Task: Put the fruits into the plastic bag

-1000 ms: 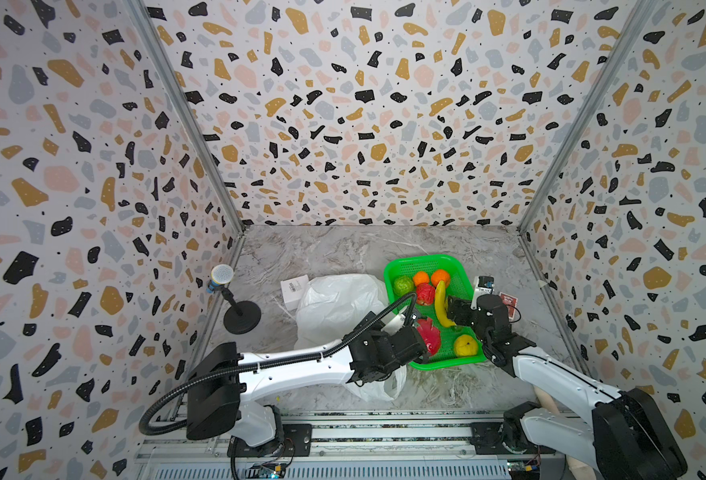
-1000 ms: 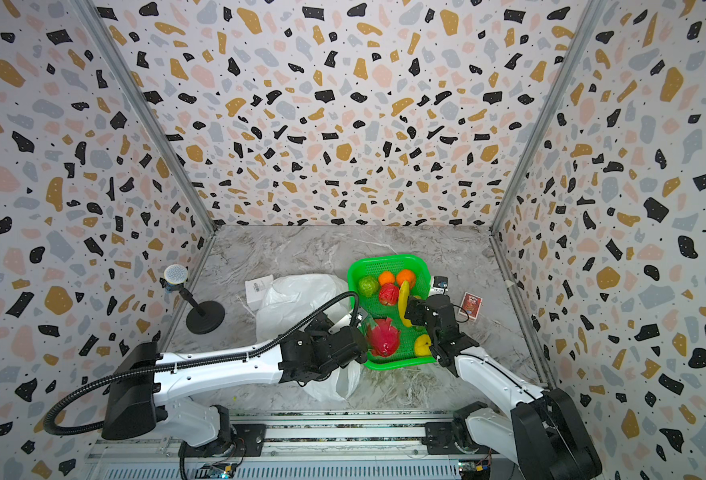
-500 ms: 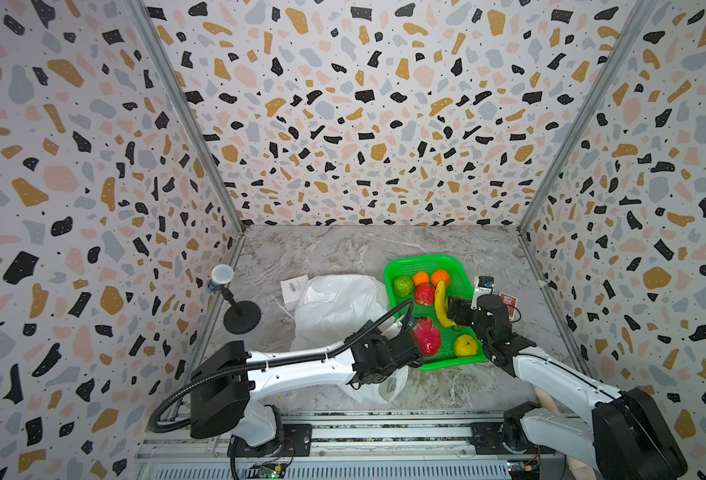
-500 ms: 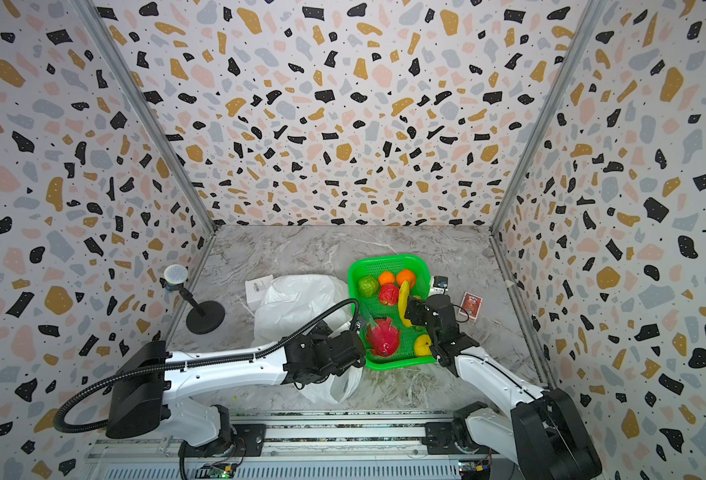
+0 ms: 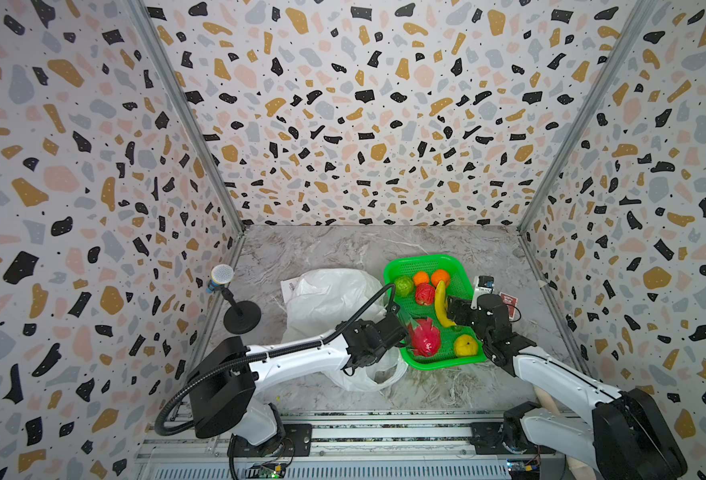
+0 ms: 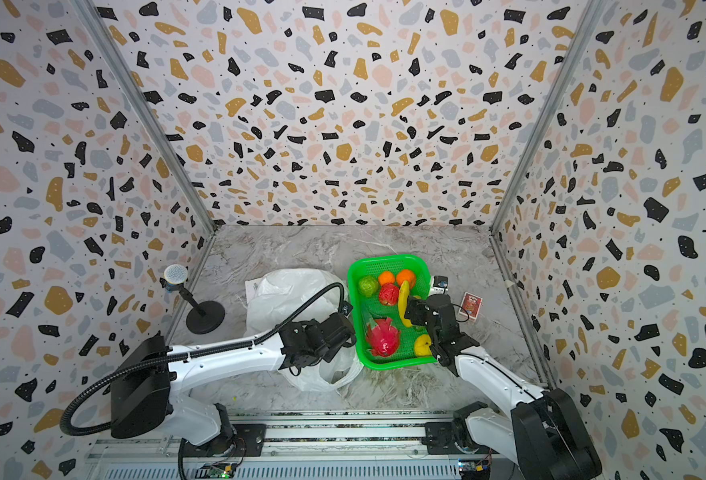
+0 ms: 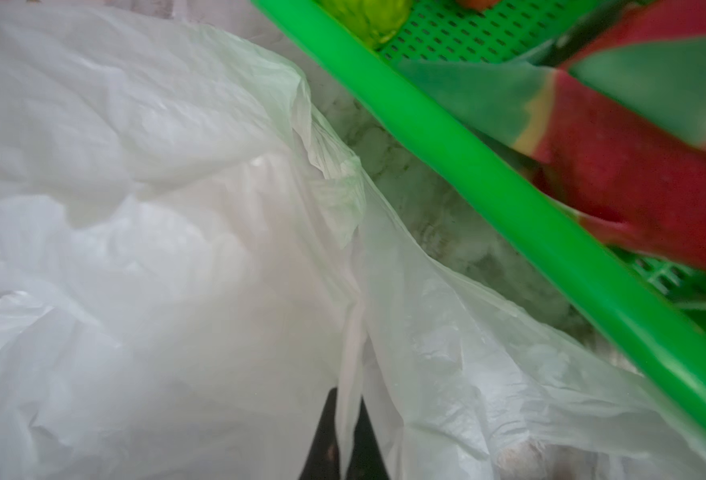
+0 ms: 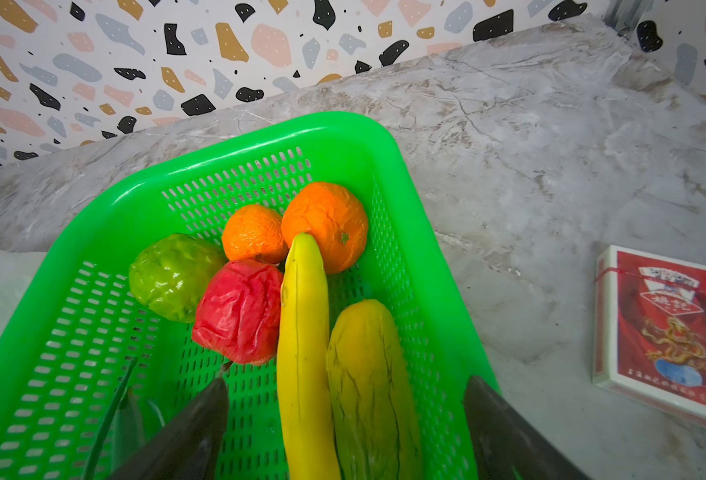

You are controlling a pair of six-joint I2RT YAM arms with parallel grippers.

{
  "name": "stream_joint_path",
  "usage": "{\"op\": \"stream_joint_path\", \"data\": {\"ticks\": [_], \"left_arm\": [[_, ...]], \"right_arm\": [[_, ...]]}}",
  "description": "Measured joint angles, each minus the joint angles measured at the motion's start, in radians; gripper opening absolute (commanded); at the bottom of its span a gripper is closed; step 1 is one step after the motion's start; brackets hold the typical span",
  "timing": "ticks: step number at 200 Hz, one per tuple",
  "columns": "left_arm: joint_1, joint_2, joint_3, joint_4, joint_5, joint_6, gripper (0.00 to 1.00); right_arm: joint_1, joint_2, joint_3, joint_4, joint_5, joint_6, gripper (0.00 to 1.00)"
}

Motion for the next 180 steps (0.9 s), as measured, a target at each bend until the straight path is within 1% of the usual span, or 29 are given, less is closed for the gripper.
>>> {"op": "stream_joint_path", "data": {"ticks": [14,32,41,53,70,91,120,149,166,180], "left_arm": [[0.074,-0.06,-0.003,0.024,0.038,-0.025,0.0],[0.177,-0.173,-0.008,0.064,0.094,-0.064,0.0],[0.217,-0.226,-0.011,0.086,0.121,-0.081,0.0],[0.249,-0.278,-0.014,0.107,0.151,-0.087,0.0],[0.259,-0.326,-0.014,0.134,0.195,-0.096,0.0],[0.27,-0.359,-0.014,0.144,0.212,-0.112,0.0],[0.305,-0.422,-0.014,0.143,0.188,-0.133,0.0],[0.339,-0.484,-0.009,0.141,0.149,-0.135,0.0],[0.353,-0.493,0.002,0.142,0.151,-0.133,0.0],[0.362,-0.487,0.009,0.146,0.179,-0.134,0.0]], "right_arm": [[-0.002,0.0,0.006,-0.011,-0.004,0.001,0.89],[-0.002,-0.001,0.018,-0.027,-0.012,0.003,0.89],[-0.002,-0.003,0.021,-0.033,-0.017,0.003,0.89],[-0.002,-0.005,0.027,-0.042,-0.027,0.003,0.89],[0.004,-0.009,0.041,-0.05,-0.043,0.002,0.89],[0.024,-0.01,0.077,-0.061,-0.064,-0.003,0.89],[0.081,-0.016,0.138,-0.068,-0.095,-0.025,0.89],[0.109,-0.017,0.171,-0.069,-0.137,-0.039,0.89],[0.121,-0.003,0.193,-0.088,-0.154,-0.048,0.9],[0.131,0.018,0.218,-0.116,-0.168,-0.058,0.94]]}}
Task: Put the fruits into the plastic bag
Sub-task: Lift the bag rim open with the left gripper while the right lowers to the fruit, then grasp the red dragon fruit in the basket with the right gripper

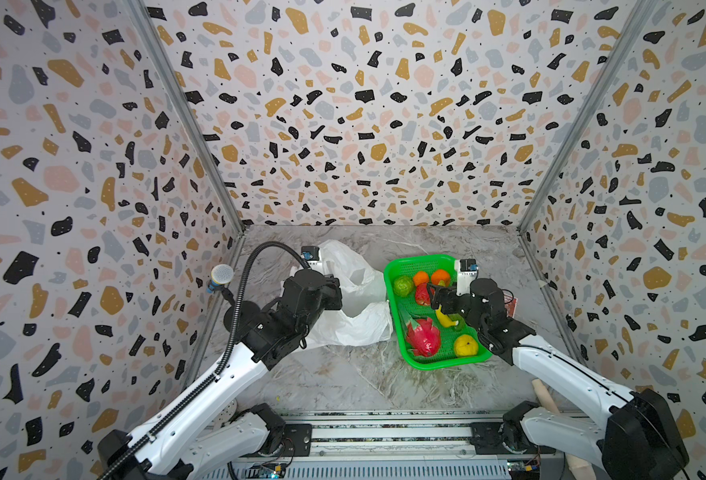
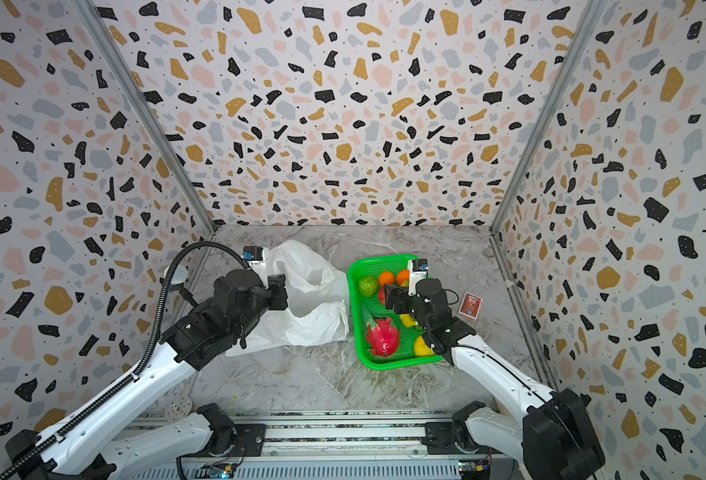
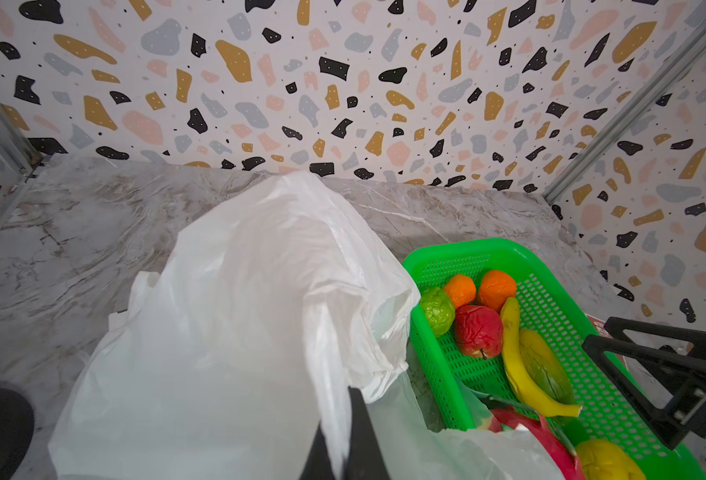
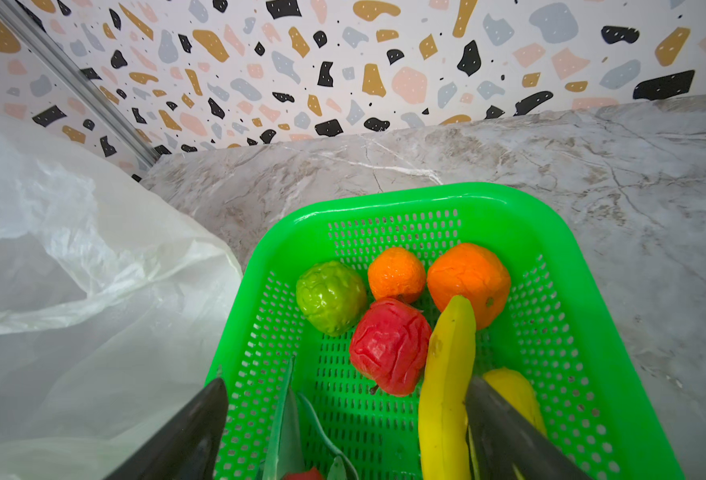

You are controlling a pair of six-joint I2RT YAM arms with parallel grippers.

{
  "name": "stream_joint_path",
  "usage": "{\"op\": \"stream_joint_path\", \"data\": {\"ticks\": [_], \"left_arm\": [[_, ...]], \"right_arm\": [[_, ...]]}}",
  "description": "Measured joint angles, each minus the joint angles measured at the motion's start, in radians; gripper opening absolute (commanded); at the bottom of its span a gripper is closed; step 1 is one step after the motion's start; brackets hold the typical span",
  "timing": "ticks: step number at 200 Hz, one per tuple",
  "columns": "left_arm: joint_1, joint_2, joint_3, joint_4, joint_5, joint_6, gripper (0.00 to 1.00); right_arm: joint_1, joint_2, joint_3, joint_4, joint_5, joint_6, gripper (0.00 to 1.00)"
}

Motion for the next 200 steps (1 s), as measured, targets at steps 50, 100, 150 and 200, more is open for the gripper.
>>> {"op": "stream_joint_path", "data": {"ticks": [50,100,150,200], "left_arm": [[0.011,0.095,0.011,0.011,0.17,0.001,0.0],[0.012,0.115,0.009,0.014,0.206,0.042,0.0],[0.012,0.107,-0.051,0.033,0.222,0.051,0.0],[0.012,0.099,-0.062,0.033,0.223,0.055,0.0]], "right_arm": [[0.09,0.066,0.098,-0.199,-0.022,-0.027,0.99],[0.16,0.136,0.126,-0.396,0.017,-0.021,0.99],[0.174,0.182,0.13,-0.493,0.048,0.014,0.99],[0.186,0.251,0.172,-0.551,0.057,0.025,0.99]]}}
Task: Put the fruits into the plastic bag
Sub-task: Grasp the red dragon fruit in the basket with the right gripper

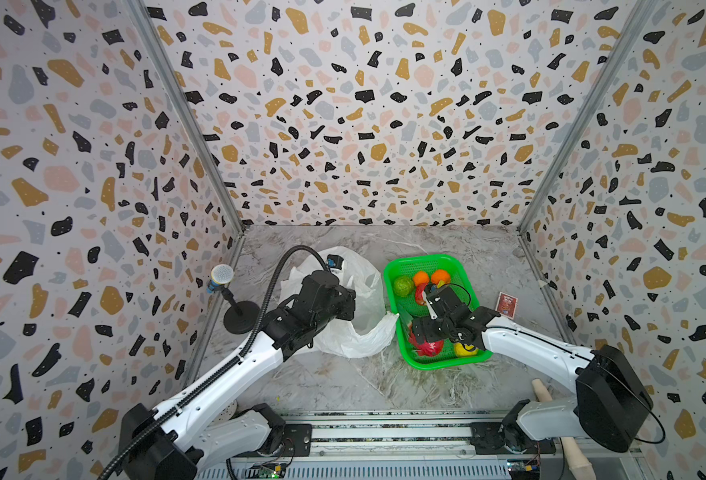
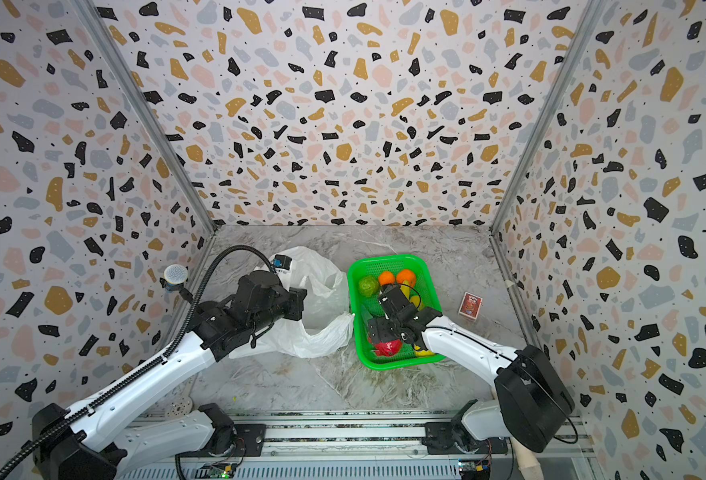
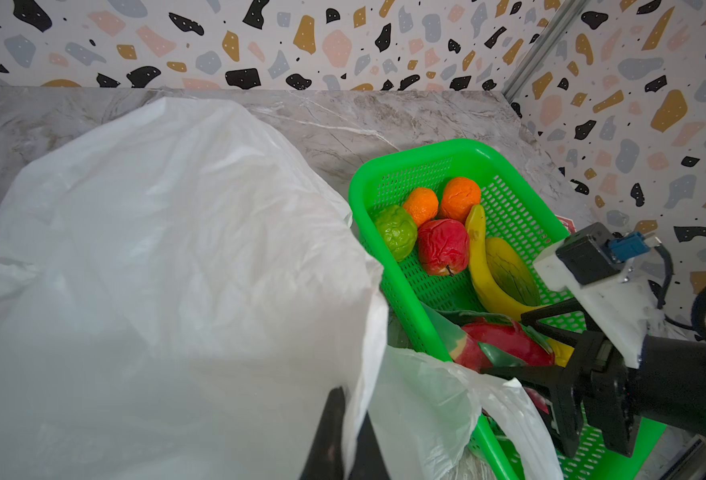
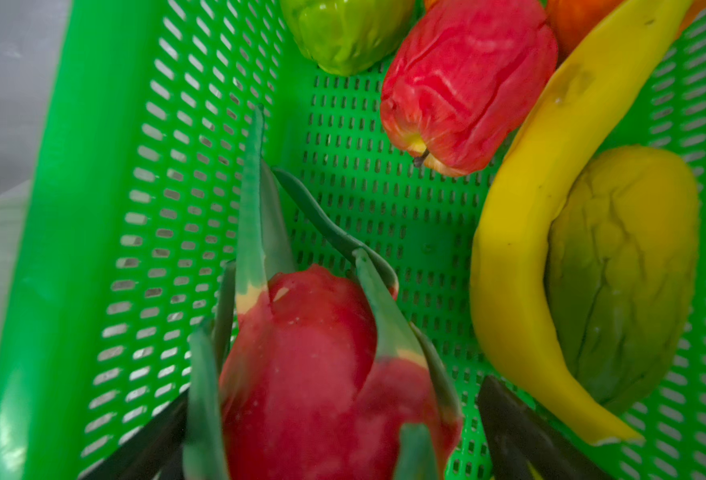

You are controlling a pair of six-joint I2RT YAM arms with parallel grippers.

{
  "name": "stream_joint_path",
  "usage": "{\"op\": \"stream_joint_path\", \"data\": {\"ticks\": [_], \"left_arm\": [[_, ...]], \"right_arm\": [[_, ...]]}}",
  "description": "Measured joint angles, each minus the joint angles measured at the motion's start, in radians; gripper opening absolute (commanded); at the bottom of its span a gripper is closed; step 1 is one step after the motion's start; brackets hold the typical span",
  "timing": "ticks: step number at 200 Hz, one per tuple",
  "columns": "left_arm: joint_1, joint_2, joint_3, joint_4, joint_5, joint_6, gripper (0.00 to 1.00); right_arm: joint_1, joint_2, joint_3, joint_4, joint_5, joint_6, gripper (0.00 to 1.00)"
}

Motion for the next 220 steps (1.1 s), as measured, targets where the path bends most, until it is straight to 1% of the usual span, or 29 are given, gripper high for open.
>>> {"op": "stream_joint_path", "data": {"ticks": [71,82,85,97,107,119,141,147,184,220], "left_arm": [[0.0,0.001,0.0,0.0,0.0,0.005,0.0],[0.0,0.002,0.0,0.0,0.0,0.006,0.0],[0.0,0.002,0.0,0.0,0.0,0.006,0.0],[0.0,0.002,0.0,0.0,0.0,0.008,0.0],[0.0,0.002,0.0,0.0,0.0,0.008,0.0],[0.0,0.002,0.0,0.0,0.0,0.01,0.0],[0.0,0.002,0.0,0.0,0.0,0.016,0.0],[0.0,0.002,0.0,0.0,0.0,0.019,0.0],[0.0,0.004,0.0,0.0,0.001,0.027,0.0],[0.0,0.004,0.0,0.0,0.001,0.025,0.0]], "right_arm": [[0.018,0.104,0.049,-0.045,0.016,0.013,1.0],[0.02,0.114,0.058,-0.048,0.024,0.013,0.94],[0.02,0.116,0.06,-0.048,0.024,0.011,0.89],[0.021,0.12,0.063,-0.044,0.028,0.01,0.79],[0.021,0.116,0.063,-0.039,0.029,0.007,0.66],[0.021,0.112,0.06,-0.034,0.027,0.005,0.57],[0.021,0.077,0.037,-0.011,0.014,0.005,0.34],[0.021,0.06,0.029,-0.006,0.007,0.005,0.3],[0.021,-0.048,-0.001,0.008,-0.008,0.008,0.24],[0.021,-0.151,0.018,0.042,0.009,0.007,0.23]]}}
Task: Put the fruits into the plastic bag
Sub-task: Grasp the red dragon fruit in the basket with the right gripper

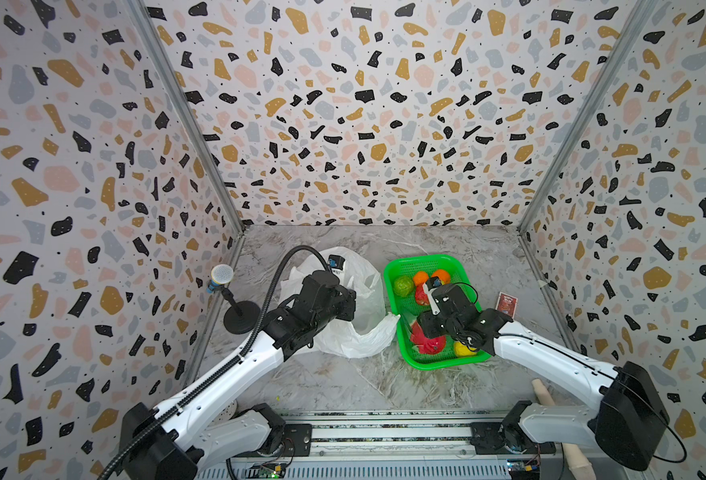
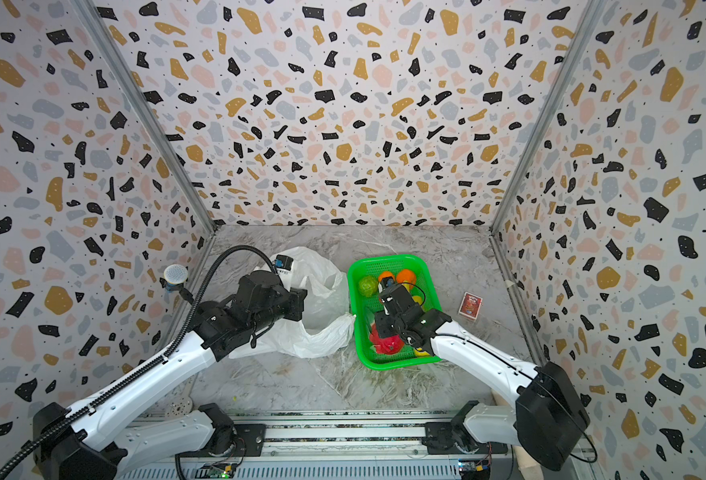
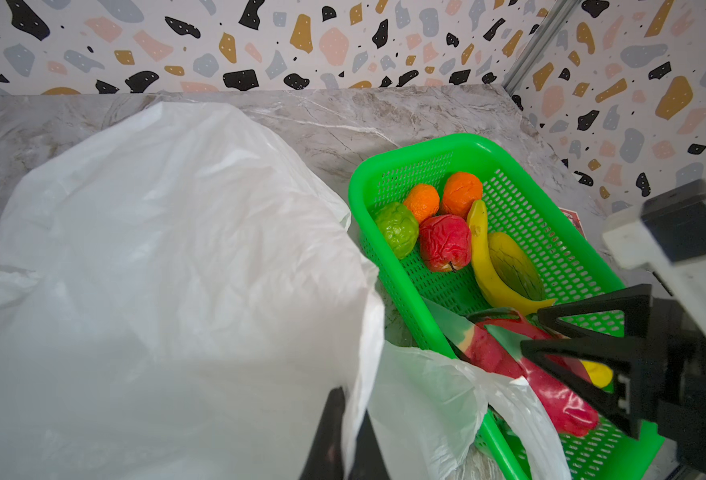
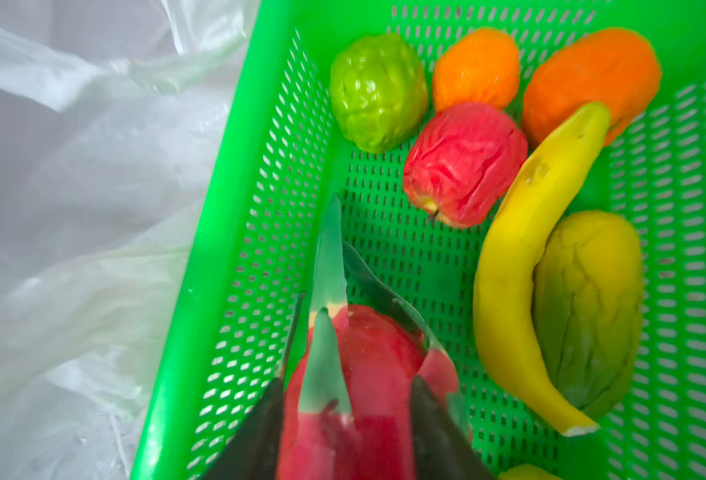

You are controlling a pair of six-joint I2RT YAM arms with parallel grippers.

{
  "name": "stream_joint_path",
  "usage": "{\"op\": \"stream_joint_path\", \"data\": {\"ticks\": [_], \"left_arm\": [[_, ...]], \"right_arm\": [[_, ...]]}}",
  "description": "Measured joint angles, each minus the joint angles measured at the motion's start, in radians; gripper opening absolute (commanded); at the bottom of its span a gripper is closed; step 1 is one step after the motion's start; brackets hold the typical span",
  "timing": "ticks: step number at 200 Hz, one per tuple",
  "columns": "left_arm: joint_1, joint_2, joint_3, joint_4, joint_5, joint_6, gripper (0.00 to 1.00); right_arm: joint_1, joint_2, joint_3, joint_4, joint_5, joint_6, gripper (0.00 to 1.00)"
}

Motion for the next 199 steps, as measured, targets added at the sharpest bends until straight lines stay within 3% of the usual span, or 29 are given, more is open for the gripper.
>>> {"op": "stream_joint_path", "data": {"ticks": [22,33,42,58,65,128,199], "left_arm": [[0.0,0.0,0.0,0.0,0.0,-0.003,0.0],[0.0,0.0,0.0,0.0,0.0,-0.003,0.0],[0.0,0.0,0.0,0.0,0.0,-0.003,0.0],[0.0,0.0,0.0,0.0,0.0,-0.003,0.0],[0.0,0.0,0.0,0.0,0.0,-0.003,0.0],[0.0,-0.001,-0.006,0.001,0.0,-0.001,0.0],[0.0,0.001,-0.006,0.002,0.0,0.004,0.0]], "right_arm": [[-0.001,-0.032,0.031,0.023,0.007,-0.016,0.25],[-0.001,-0.034,0.048,0.029,0.013,-0.025,0.32],[-0.001,-0.029,0.064,0.028,0.018,-0.031,0.46],[-0.001,-0.011,0.086,0.017,0.019,-0.035,0.87],[-0.001,-0.004,0.09,0.009,0.017,-0.041,1.0],[-0.002,0.061,0.09,-0.177,-0.042,-0.043,0.99],[-0.002,0.132,0.068,-0.251,-0.087,-0.021,0.99]]}}
